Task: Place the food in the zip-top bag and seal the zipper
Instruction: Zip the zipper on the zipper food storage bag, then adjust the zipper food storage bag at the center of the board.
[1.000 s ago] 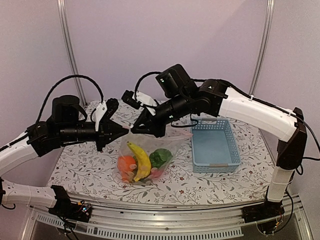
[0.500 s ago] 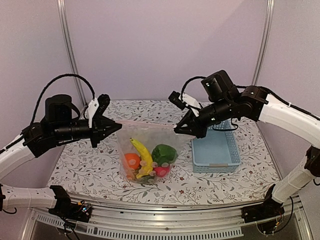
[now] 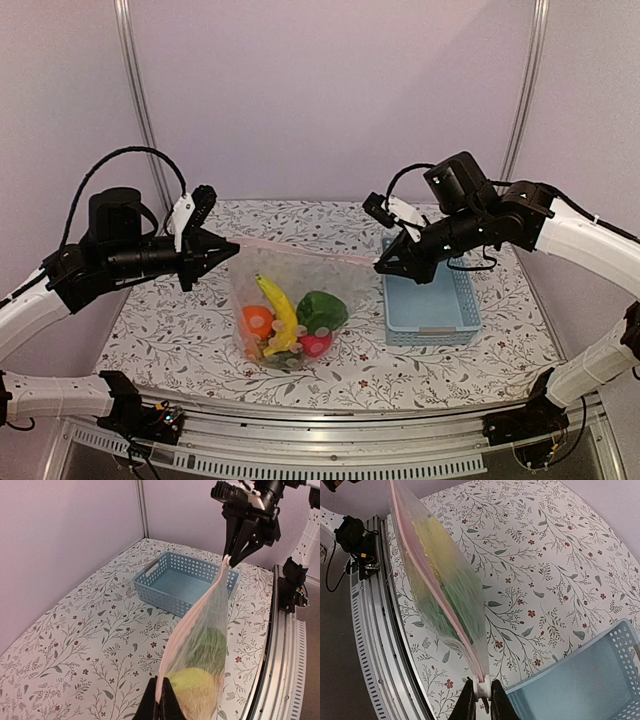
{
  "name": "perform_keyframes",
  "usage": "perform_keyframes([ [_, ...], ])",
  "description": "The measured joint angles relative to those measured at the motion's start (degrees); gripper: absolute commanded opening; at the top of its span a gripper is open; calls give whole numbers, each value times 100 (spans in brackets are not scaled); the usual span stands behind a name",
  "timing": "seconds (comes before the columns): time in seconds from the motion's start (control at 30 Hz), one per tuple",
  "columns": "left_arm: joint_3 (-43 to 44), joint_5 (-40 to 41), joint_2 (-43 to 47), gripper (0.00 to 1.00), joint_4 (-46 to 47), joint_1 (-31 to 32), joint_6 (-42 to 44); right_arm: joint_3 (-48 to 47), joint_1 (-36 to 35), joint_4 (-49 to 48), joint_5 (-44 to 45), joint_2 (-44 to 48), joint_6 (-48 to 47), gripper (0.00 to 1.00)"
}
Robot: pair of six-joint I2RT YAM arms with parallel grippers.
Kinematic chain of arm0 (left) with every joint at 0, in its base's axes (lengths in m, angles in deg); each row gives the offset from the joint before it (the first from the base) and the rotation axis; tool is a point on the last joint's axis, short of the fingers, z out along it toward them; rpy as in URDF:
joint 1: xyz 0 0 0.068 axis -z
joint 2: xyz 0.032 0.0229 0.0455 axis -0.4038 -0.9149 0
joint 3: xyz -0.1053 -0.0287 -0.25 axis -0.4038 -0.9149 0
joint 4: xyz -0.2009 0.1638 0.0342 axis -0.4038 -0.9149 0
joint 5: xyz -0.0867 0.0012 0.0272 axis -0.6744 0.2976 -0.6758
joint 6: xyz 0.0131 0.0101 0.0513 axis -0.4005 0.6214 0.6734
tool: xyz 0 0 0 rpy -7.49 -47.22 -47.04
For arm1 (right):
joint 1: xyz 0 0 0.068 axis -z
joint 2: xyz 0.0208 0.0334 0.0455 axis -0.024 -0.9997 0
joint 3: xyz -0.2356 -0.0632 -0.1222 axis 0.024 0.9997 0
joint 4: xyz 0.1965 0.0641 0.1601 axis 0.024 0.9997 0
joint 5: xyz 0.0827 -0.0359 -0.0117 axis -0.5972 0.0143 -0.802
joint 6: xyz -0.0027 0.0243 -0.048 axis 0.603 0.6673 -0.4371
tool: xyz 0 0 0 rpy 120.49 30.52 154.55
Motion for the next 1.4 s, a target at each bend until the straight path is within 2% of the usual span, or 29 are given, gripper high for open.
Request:
perform_keyframes([
  [0.4, -57, -131, -179, 0, 195, -52, -83, -72, 46, 52, 28, 11, -13, 11],
  [0.57, 11, -114, -726, 0, 680, -251, 7, -892, 138, -39, 378, -645, -87, 14],
  [0.73, 457, -42, -1451, 0, 960, -514, 496, -1565, 345, -479, 680, -1283, -282, 14],
  [0.93, 619, -2, -1602, 0, 1027, -573, 1095, -1950, 420, -835, 857, -1447, -479, 14],
  [1.0, 590, -46, -1534, 6, 997, -573, 1180, -1823, 417, -955, 831, -1342, -520, 17],
  [1.03, 527, -96, -1451, 12, 981, -573, 1196, -1674, 417, -1008, 780, -1235, -518, 19],
  [1.13, 273, -236, -1067, 38, 844, -538, 1139, -1093, 407, -1071, 588, -824, -422, 29],
  [1.23, -15, -216, -656, 54, 721, -411, 859, -577, 400, -1104, 348, -446, -175, 40],
  [1.4, -518, 17, -13, 60, 678, -195, 323, -70, 396, -1217, -85, -20, 402, 49],
])
